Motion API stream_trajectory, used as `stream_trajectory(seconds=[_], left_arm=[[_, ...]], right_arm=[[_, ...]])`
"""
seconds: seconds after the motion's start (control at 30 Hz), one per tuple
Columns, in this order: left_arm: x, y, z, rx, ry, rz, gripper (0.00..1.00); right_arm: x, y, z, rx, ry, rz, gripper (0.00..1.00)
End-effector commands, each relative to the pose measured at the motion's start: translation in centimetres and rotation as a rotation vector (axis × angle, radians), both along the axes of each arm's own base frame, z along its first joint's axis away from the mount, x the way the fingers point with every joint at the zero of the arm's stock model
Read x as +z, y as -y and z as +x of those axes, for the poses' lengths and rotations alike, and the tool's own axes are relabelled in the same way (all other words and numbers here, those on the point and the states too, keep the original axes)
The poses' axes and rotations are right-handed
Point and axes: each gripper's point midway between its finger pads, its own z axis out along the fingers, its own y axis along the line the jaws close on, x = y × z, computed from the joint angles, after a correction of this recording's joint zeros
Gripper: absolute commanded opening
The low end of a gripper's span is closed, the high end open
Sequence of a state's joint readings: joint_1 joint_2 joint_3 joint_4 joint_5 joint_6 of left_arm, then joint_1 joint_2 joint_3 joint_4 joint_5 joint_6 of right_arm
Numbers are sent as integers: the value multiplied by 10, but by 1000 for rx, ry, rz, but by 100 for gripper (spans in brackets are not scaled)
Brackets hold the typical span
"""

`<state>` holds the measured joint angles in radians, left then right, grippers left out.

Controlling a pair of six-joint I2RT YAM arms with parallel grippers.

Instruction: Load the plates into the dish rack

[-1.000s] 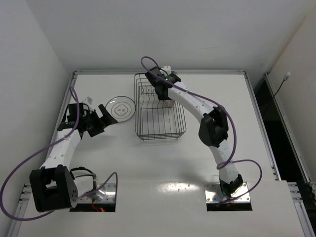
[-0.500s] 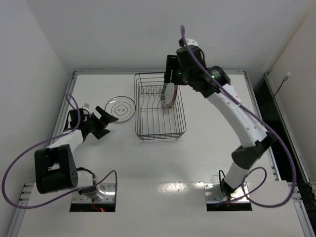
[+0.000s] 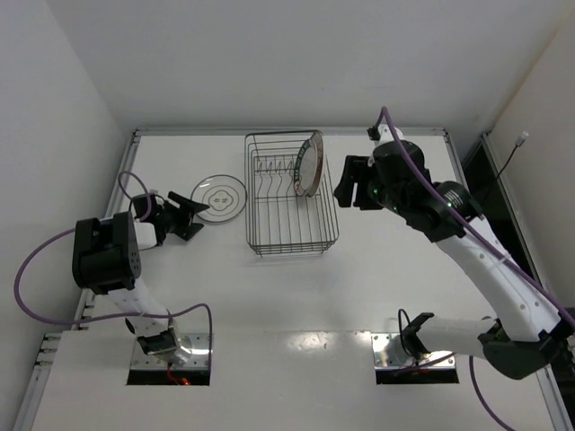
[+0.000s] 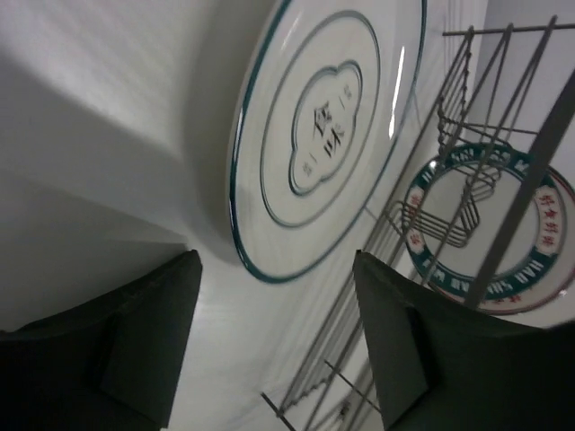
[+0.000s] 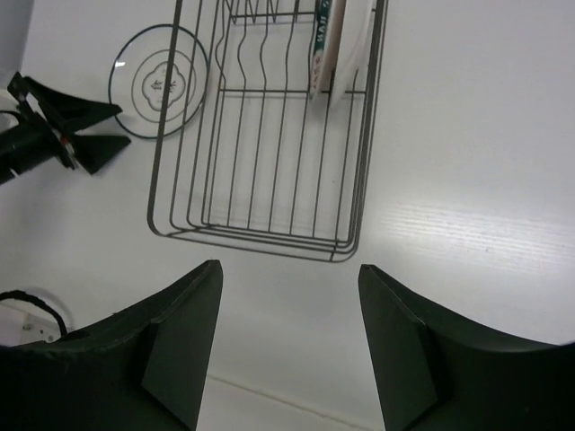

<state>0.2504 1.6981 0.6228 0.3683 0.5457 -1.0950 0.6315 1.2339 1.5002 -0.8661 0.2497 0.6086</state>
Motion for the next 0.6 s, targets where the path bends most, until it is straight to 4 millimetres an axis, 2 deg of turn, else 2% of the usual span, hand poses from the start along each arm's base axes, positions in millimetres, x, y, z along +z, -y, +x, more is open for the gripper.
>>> stream_trajectory(seconds=[0.0,0.03,0.07,0.13,0.17,0.2,0.23,0.33,0.37,0.47,0.5,0.57], left_arm=[[-2,-20,29,57,35,56,63],[-9,-21,33,56,7,49,57],[-11,-22,36,56,4,49,44],[-17,-25,40,57,-14,60,33],[-28,-25,39,50,-40,61,25],[-28,-25,39,49,-51,59,24],[-38,-24,37,42,-73,61,16],[-42,-21,41,-3,-76,56,7],[-45,-18,41,-28,-76,48,0],[-34,-15,45,-71,-37,53,0],[-15,-14,48,-77,5,58,0],[7,-19,47,-79,42,86,0]], right_arm=[[10,10,-12,-21,22,58,59],[14,13,-13,-35,34,69,59],[12,14,-15,-35,24,62,59],[18,21,-13,-62,36,56,59],[23,25,-15,-66,43,43,59],[21,24,-14,-66,36,37,59],[28,26,-12,-75,51,48,59],[31,29,-12,-84,48,39,59],[31,29,-12,-79,51,31,59],[34,30,-11,-81,55,41,59],[30,30,-11,-81,40,30,59],[32,28,-10,-71,43,47,59]])
